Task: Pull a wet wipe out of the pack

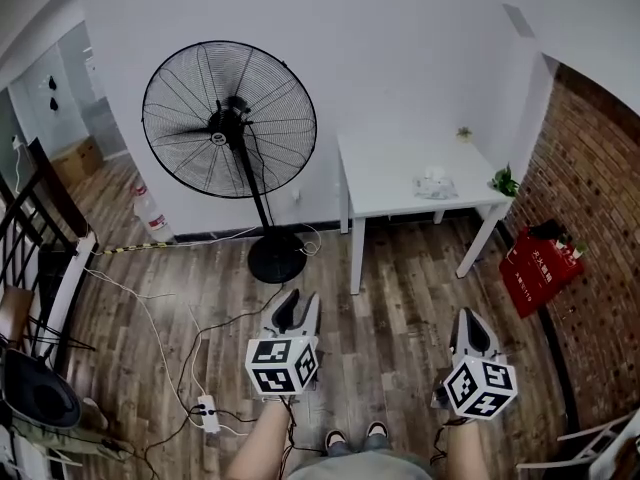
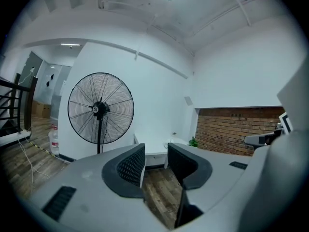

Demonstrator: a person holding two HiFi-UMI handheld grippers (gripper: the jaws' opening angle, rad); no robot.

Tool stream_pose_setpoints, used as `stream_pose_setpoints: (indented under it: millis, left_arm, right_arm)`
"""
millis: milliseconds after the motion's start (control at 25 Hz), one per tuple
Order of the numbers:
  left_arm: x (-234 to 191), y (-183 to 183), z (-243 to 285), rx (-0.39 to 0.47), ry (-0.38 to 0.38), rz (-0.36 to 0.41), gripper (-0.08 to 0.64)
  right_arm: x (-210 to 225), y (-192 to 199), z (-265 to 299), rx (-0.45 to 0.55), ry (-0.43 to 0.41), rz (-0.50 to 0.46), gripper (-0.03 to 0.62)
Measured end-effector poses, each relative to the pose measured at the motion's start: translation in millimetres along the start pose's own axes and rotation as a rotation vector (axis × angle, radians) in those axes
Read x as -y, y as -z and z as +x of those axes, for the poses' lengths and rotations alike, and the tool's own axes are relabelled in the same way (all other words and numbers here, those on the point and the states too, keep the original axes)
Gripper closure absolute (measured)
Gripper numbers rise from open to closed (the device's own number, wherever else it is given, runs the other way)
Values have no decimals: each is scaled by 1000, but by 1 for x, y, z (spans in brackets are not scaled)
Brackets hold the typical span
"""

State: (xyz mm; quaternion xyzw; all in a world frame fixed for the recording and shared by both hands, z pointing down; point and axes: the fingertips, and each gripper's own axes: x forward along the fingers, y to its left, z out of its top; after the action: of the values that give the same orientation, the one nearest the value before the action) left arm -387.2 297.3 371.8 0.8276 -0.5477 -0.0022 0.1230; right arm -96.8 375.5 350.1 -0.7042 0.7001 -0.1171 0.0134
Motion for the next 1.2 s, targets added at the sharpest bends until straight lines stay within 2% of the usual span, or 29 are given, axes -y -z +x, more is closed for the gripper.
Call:
stream_pose_setpoints:
  millis: [720,960,1200]
  left_arm:
    - [-18,10,21,-38,0,37,419]
    - [-18,21,54,-61,0,46,419]
    - [-26,12,109,-62,-23,44,419]
  right_arm:
    - [0,24,20,-36,34,47,591]
    - [16,33,51,-55,16,84,591]
    - [30,16,106,-51,-10,71,591]
